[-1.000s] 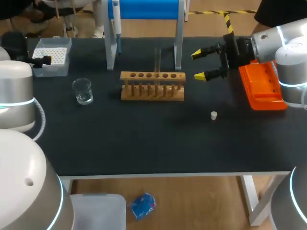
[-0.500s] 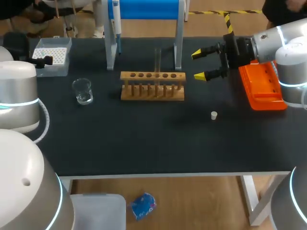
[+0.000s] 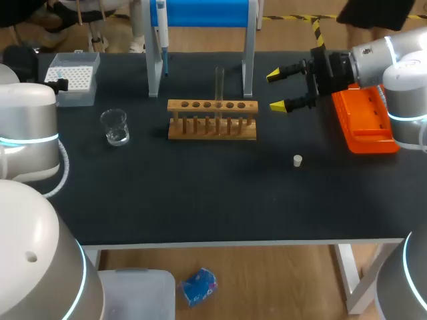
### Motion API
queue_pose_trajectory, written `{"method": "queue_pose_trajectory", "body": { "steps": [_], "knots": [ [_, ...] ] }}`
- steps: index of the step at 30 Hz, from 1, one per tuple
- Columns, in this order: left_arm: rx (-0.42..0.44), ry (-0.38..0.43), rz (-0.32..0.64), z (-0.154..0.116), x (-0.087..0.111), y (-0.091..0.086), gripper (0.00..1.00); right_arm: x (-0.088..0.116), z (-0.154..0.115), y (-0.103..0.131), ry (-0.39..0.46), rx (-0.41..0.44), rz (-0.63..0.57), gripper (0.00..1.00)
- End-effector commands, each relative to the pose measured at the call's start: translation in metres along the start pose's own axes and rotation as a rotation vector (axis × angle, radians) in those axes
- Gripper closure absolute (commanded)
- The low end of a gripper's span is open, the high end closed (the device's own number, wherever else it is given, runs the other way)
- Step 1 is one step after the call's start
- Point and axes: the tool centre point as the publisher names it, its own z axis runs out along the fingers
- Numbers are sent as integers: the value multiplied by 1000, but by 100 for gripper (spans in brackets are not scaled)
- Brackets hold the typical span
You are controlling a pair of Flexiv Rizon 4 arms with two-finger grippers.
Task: Invert the test tube, pick up the pipette, mount the tip to pipette, aspirate from beaker and dispense into the tube, eject the tip, return the pipette, and cap with the stopper.
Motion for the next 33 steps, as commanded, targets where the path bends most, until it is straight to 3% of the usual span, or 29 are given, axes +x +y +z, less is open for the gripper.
{"method": "queue_pose_trajectory", "body": {
  "steps": [1,14,28,30,33],
  "knots": [
    [-7,-31,-11,27,-4,-4,0,0,0,0,0,1,-1,0],
    [-18,-91,-99,68,-20,-9,0,0,0,0,0,1,-1,0],
    [-23,-112,-126,110,-27,-19,0,0,0,0,0,1,-1,0],
    [-25,-118,-131,113,-28,-20,10,0,0,0,0,1,-1,0],
    [-28,-129,-145,116,-31,-19,15,0,0,0,0,1,-1,0]
  ]
}}
